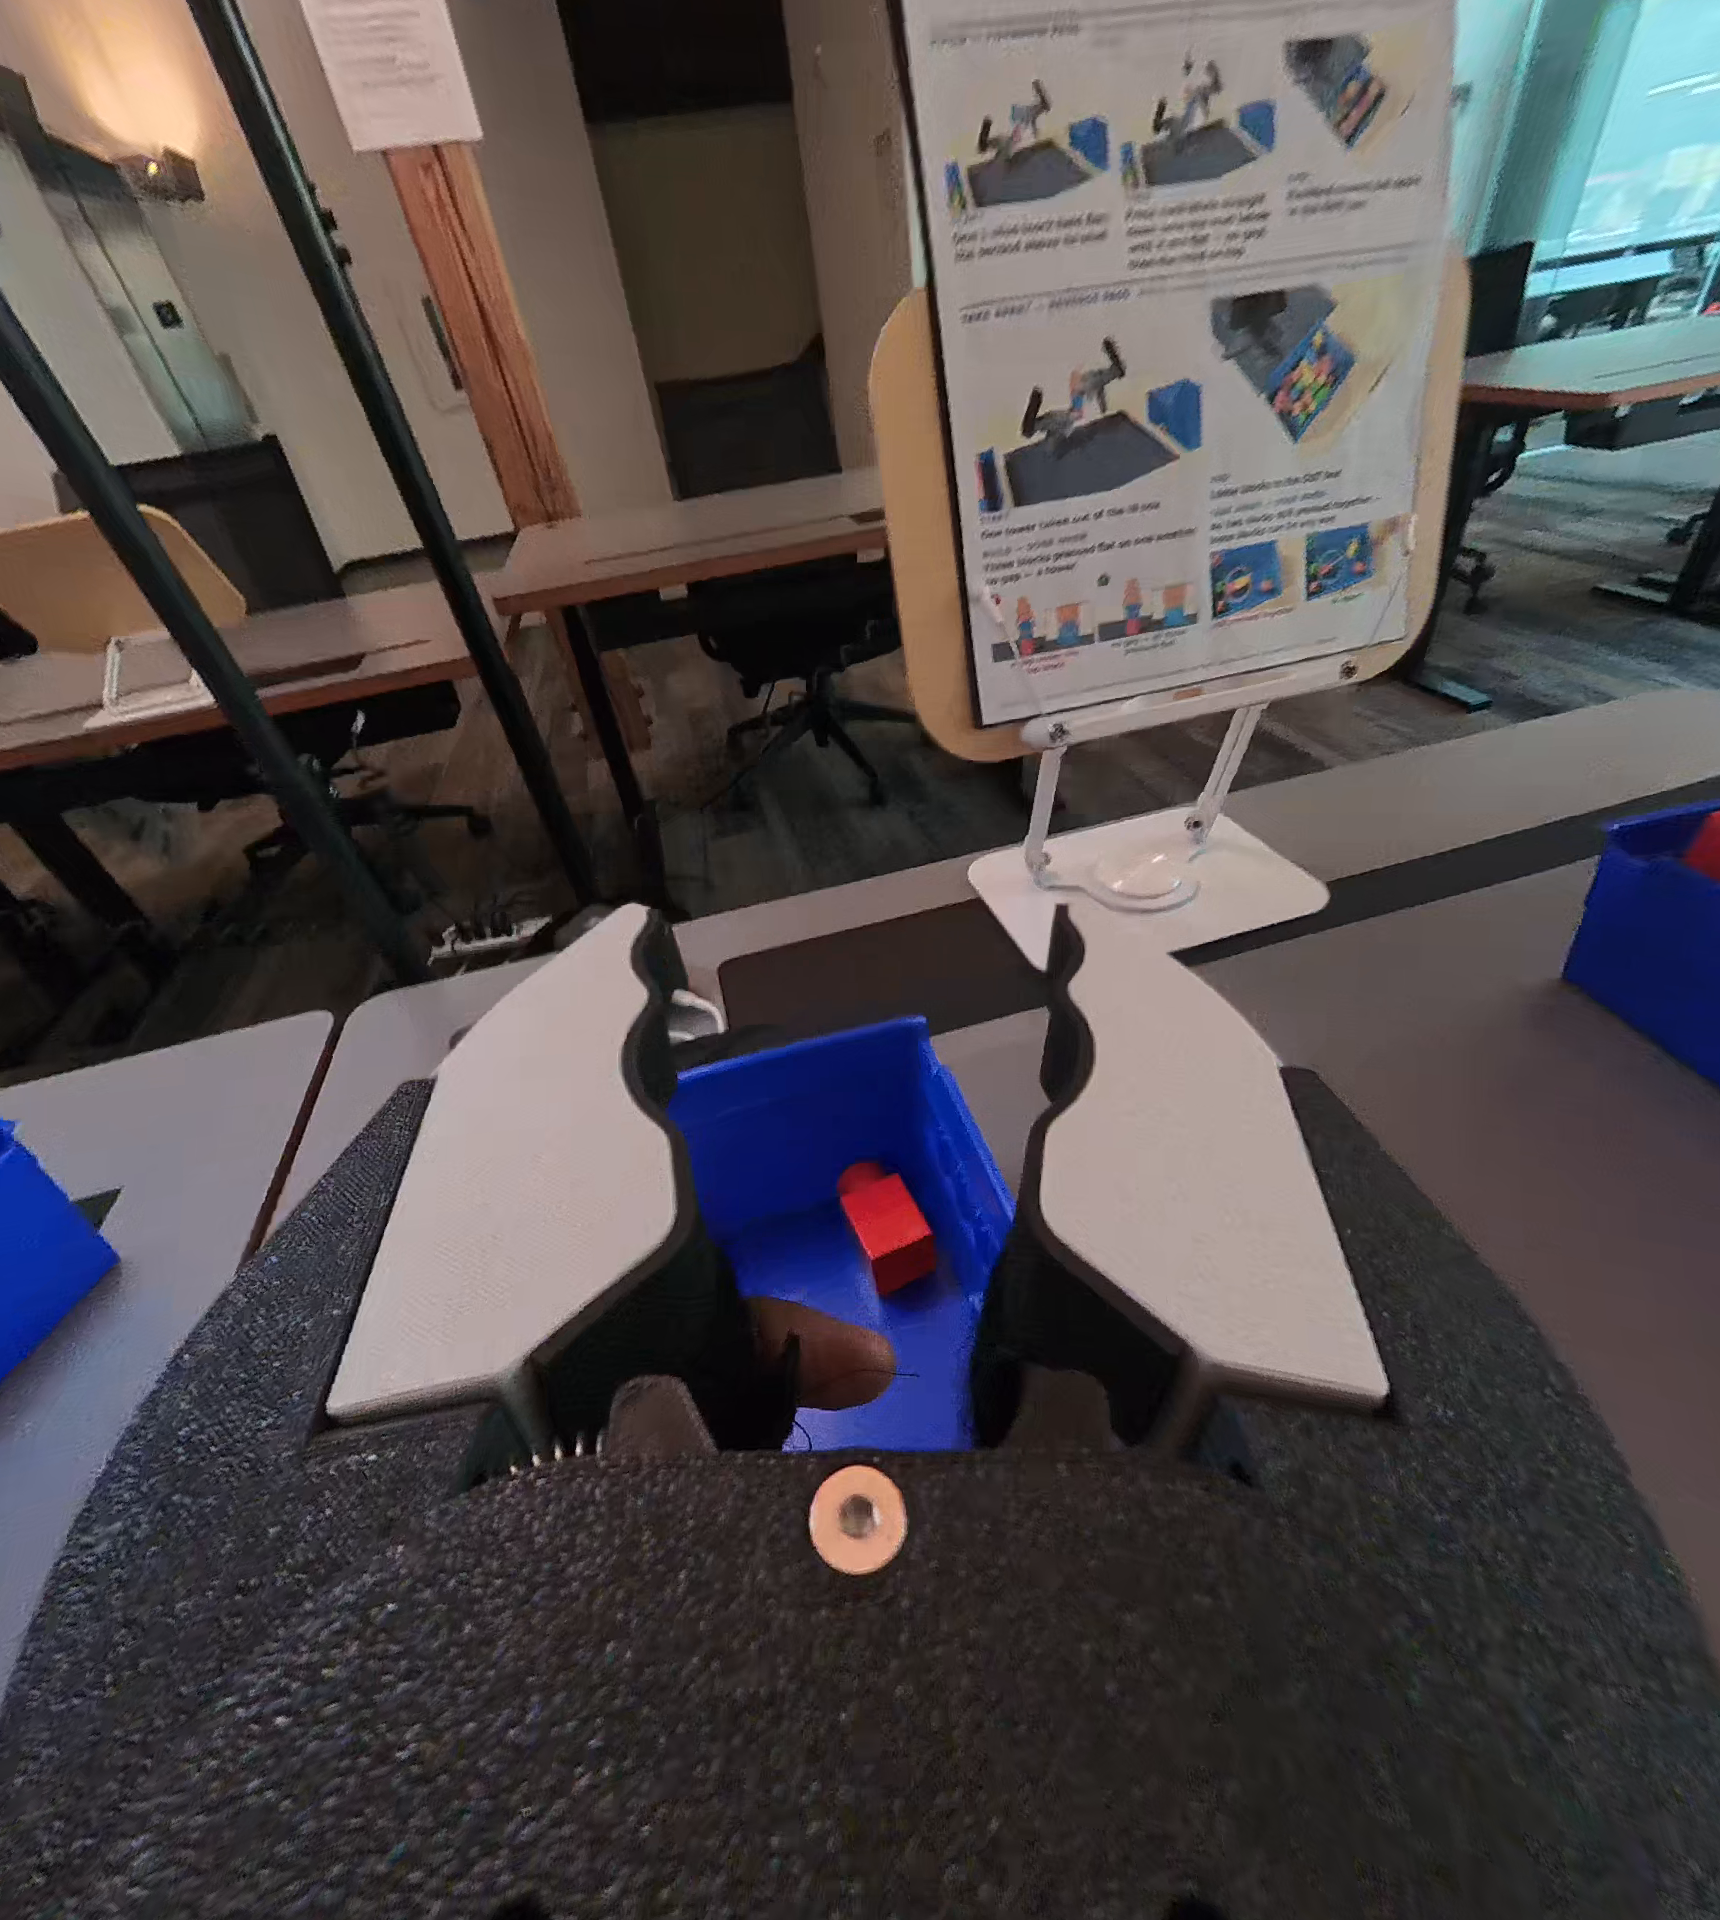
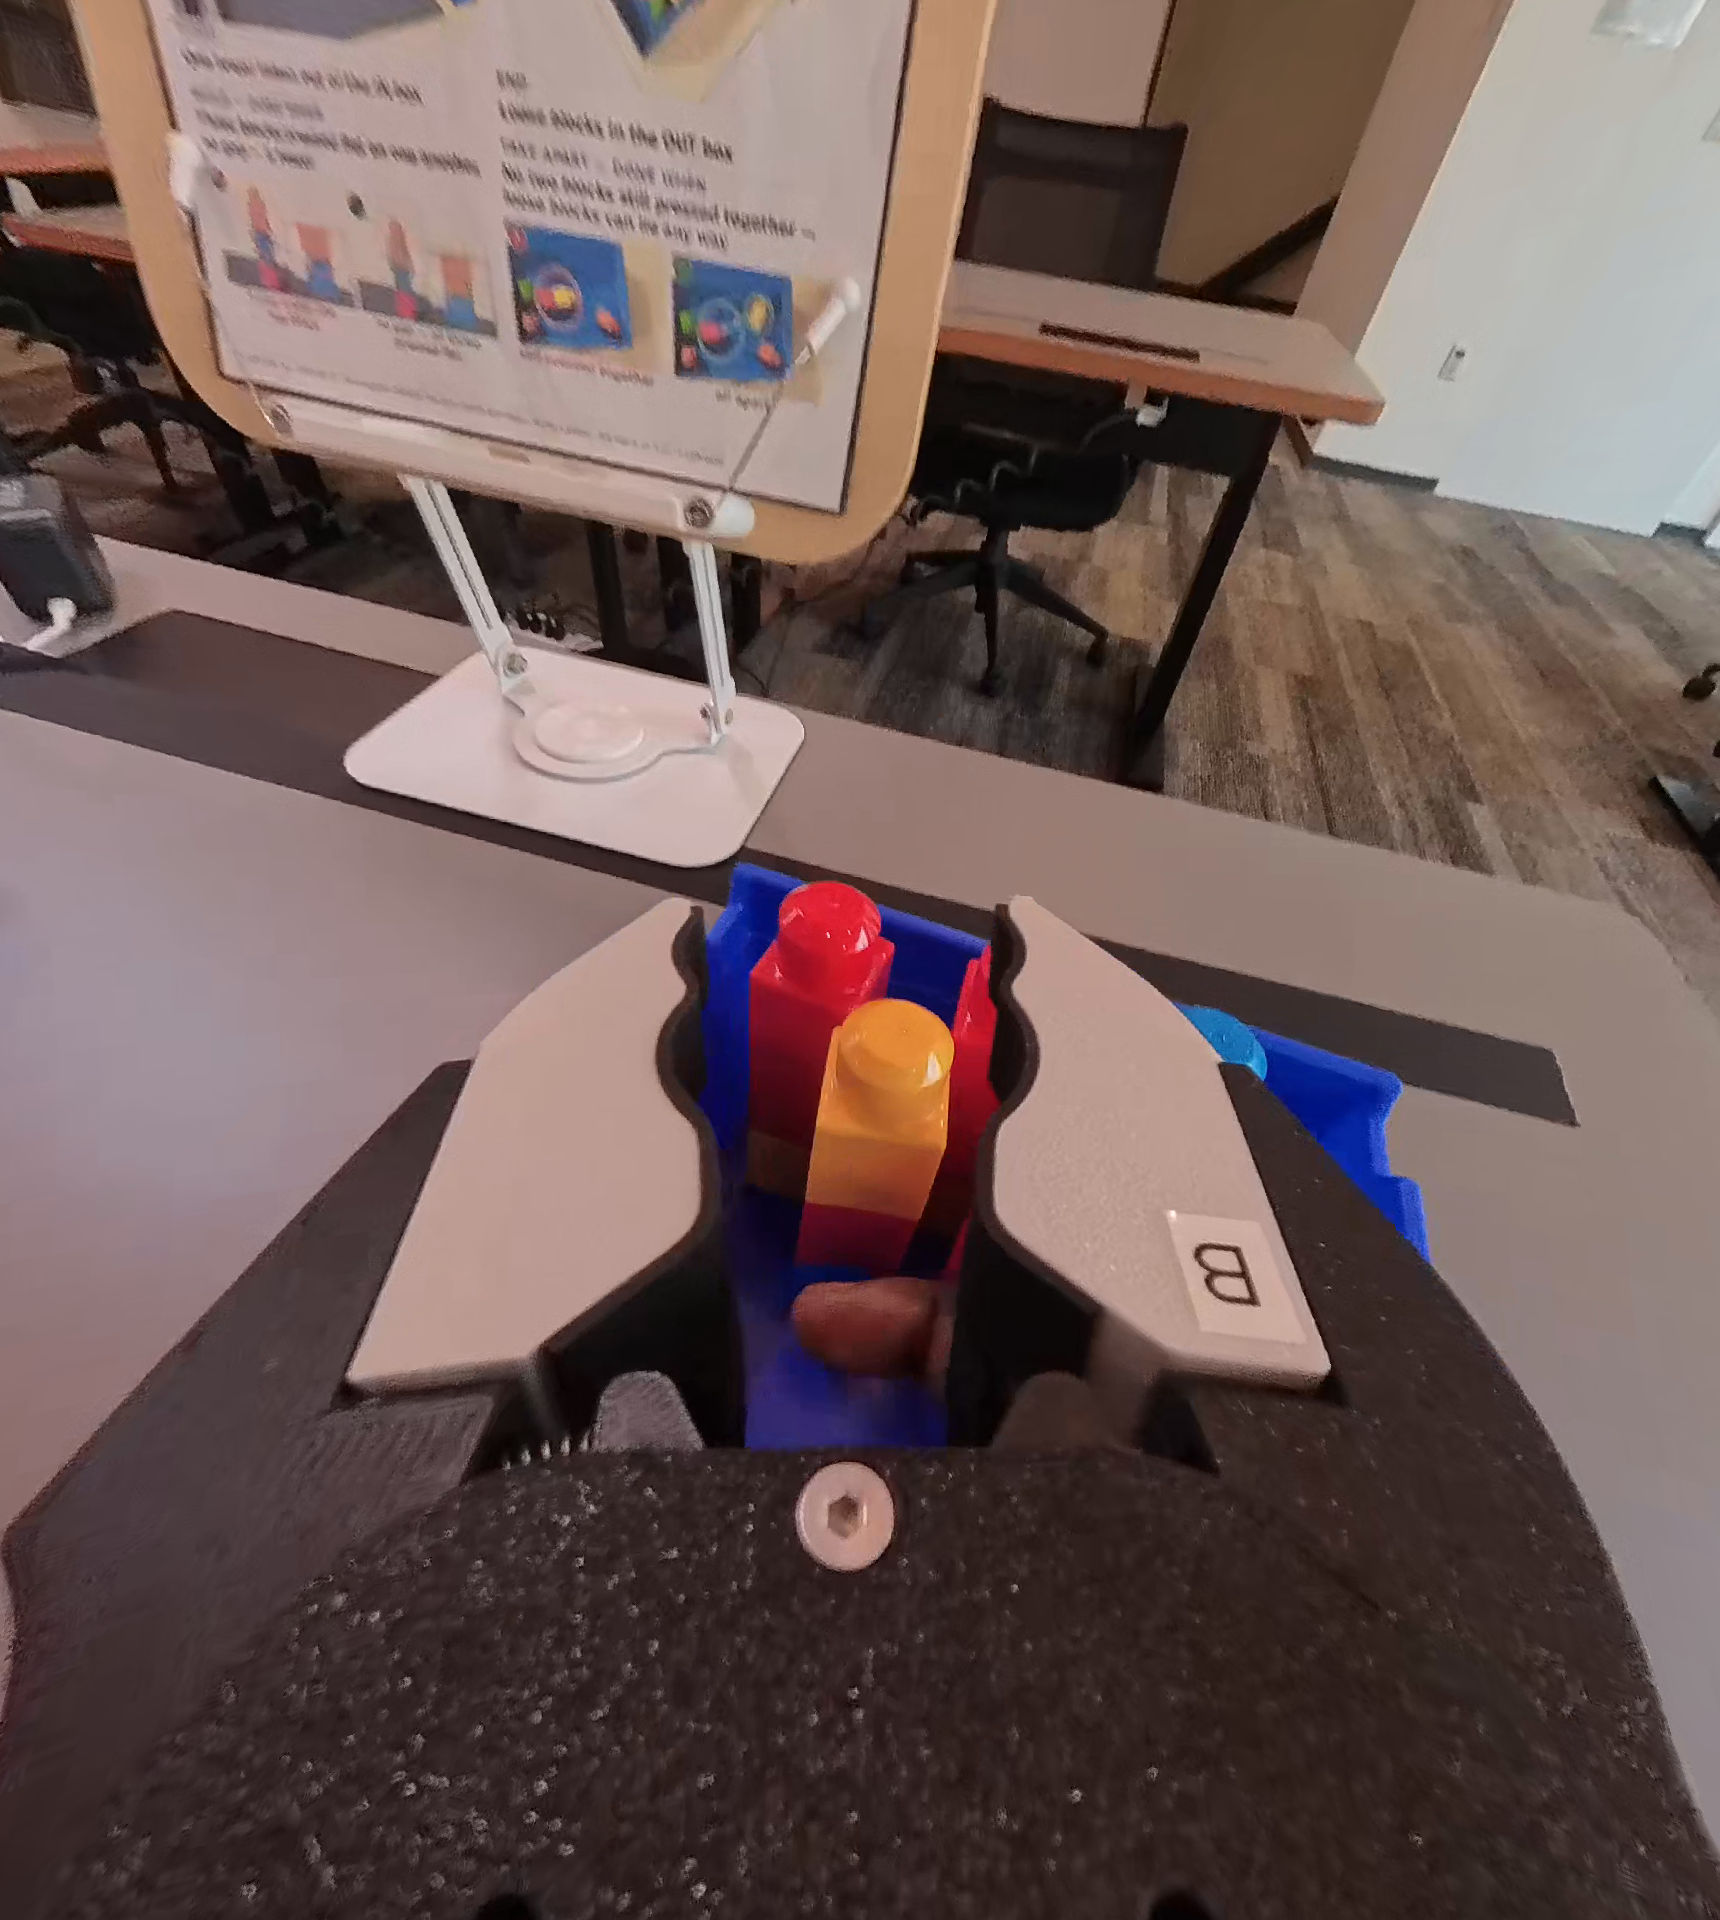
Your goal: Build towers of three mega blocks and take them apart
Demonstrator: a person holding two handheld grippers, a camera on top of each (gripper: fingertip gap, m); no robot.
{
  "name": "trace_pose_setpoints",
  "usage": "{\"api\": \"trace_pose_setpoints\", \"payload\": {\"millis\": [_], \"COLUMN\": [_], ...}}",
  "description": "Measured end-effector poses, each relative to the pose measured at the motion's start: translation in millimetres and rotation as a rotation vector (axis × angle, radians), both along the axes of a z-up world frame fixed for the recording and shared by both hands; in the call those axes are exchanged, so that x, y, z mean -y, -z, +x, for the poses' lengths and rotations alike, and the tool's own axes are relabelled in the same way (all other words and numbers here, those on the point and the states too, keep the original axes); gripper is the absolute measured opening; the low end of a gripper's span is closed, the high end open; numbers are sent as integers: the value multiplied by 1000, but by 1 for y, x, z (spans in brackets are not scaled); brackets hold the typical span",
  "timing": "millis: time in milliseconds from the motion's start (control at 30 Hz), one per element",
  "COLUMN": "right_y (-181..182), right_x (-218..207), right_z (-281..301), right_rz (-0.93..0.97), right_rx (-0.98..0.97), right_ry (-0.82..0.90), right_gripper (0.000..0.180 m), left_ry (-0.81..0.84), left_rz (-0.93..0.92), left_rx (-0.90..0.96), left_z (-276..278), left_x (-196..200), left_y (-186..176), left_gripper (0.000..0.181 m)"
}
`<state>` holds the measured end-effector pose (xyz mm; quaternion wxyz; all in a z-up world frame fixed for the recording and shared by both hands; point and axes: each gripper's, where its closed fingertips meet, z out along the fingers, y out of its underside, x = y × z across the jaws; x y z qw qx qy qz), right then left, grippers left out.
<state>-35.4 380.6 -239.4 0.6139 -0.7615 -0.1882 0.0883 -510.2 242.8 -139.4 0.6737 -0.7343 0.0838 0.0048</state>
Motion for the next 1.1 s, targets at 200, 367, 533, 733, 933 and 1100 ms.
{"api": "trace_pose_setpoints", "payload": {"millis": [200, 367, 533, 733, 933, 1100], "right_y": [-25, -32, -29, -27, -31, -31], "right_x": [10, 12, 11, 10, 11, 11], "right_z": [-9, -17, -22, -22, -25, -28], "right_rz": [75, 89, 76, 74, 86, 91], "right_rx": [-48, -56, -32, -8, -20, -12], "right_ry": [-47, -70, -76, -68, -74, -80], "right_gripper": [56, 55, 54, 53, 50, 48], "left_ry": [-102, -316, -438, -489, -463, -427], "left_rz": [-222, -333, -464, -509, -572, -614], "left_rx": [16, 58, 62, 64, 59, -18], "left_z": [-33, -81, -107, -120, -122, -113], "left_x": [-24, -59, -74, -69, -68, -73], "left_y": [60, 129, 207, 225, 244, 253], "left_gripper": [66, 64, 64, 61, 55, 70]}}
